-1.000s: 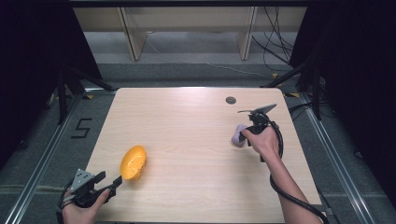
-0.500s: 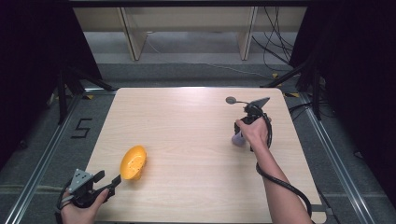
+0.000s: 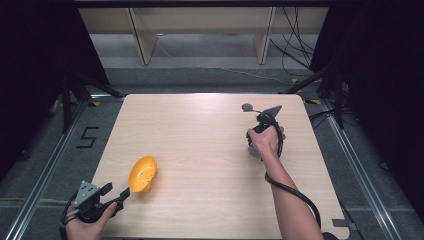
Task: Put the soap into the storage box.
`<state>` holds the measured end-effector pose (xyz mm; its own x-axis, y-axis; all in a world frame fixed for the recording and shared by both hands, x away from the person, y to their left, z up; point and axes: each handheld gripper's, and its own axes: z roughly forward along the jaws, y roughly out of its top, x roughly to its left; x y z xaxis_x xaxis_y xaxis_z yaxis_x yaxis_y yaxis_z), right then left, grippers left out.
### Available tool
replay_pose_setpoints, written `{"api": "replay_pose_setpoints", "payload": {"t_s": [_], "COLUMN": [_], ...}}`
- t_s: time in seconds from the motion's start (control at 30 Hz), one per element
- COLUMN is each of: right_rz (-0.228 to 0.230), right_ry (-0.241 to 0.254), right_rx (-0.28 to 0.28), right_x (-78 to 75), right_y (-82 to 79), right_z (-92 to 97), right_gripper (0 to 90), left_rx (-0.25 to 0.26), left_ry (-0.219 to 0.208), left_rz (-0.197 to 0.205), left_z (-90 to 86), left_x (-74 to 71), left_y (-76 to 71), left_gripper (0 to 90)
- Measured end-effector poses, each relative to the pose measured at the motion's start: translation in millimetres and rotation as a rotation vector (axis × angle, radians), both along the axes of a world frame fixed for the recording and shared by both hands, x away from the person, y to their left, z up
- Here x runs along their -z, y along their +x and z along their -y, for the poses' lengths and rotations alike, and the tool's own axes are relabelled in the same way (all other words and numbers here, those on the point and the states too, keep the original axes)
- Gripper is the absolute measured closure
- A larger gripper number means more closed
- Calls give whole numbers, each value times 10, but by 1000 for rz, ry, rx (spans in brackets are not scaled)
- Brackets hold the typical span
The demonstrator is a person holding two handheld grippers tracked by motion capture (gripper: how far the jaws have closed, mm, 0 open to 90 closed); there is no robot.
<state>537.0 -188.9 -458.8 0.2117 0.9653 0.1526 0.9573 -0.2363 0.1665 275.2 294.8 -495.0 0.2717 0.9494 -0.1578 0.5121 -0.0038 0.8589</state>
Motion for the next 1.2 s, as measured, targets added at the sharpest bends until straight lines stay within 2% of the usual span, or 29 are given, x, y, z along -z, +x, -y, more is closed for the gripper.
{"api": "replay_pose_setpoints", "payload": {"t_s": [0.03,0.07,0.1,0.13,0.17,0.2,0.23,0.27,0.3,0.33,0.37,0.4,0.43,0.47,0.53,0.6,0.7,0.77,0.83,0.87,0.93,1.0,1.07,1.1,1.13,1.2], "right_rz": [2,4,25,12,7,-17,-13,-12,-31,-18,-25,-14,-30,-25,-30,-27,-37,-67,-66,-61,-50,-54,-66,-62,-41,-51], "right_ry": [-4,8,-26,-37,-31,-17,-12,-31,-7,-39,-35,-38,-33,-44,-39,-55,-57,-39,-47,-73,-64,-75,-60,-60,-80,-60], "right_rx": [-12,7,-73,-86,-78,-20,9,-22,7,-42,-19,-42,-38,-52,-35,-62,-65,-52,-86,-190,-205,-266,-264,-283,-342,-345], "right_x": [7,9,24,22,25,17,34,44,33,61,69,78,78,95,101,115,103,82,84,91,96,103,88,88,105,95], "right_y": [6,13,9,14,24,42,59,75,84,88,100,102,111,110,120,115,116,112,104,95,92,84,83,81,75,74], "right_z": [11,-13,49,56,45,2,-9,25,-6,44,29,36,35,47,20,28,3,-35,-22,49,46,81,68,76,111,98], "right_gripper": [359,360,359,360,360,360,362,365,368,374,379,384,395,410,458,492,497,497,498,498,499,499,499,499,499,499], "left_rx": [1,1,1,1,1,0,0,-1,0,-2,-1,-2,-1,-1,-2,0,0,4,7,6,6,9,7,5,3,1], "left_ry": [1,1,2,3,4,3,4,4,3,5,6,5,5,5,5,4,5,3,9,10,11,9,9,13,7,2], "left_rz": [0,-1,-1,0,0,1,1,-1,-1,-1,-3,-3,-3,-3,-2,-2,-4,-3,-2,-4,-3,1,2,-1,4,9], "left_z": [0,1,0,0,-1,-1,-2,-1,0,1,2,3,4,5,6,6,8,9,9,9,11,13,15,13,14,14], "left_x": [0,0,0,0,-1,0,0,1,2,3,3,4,4,5,6,9,11,15,14,12,11,13,11,6,6,3], "left_y": [0,0,0,-1,-1,-2,-2,-2,-2,-3,-2,-2,-1,-1,-1,2,3,7,5,3,2,7,5,1,0,-2], "left_gripper": [297,297,297,297,298,297,297,298,298,298,298,298,298,299,299,299,300,300,301,301,302,302,303,304,305,307]}}
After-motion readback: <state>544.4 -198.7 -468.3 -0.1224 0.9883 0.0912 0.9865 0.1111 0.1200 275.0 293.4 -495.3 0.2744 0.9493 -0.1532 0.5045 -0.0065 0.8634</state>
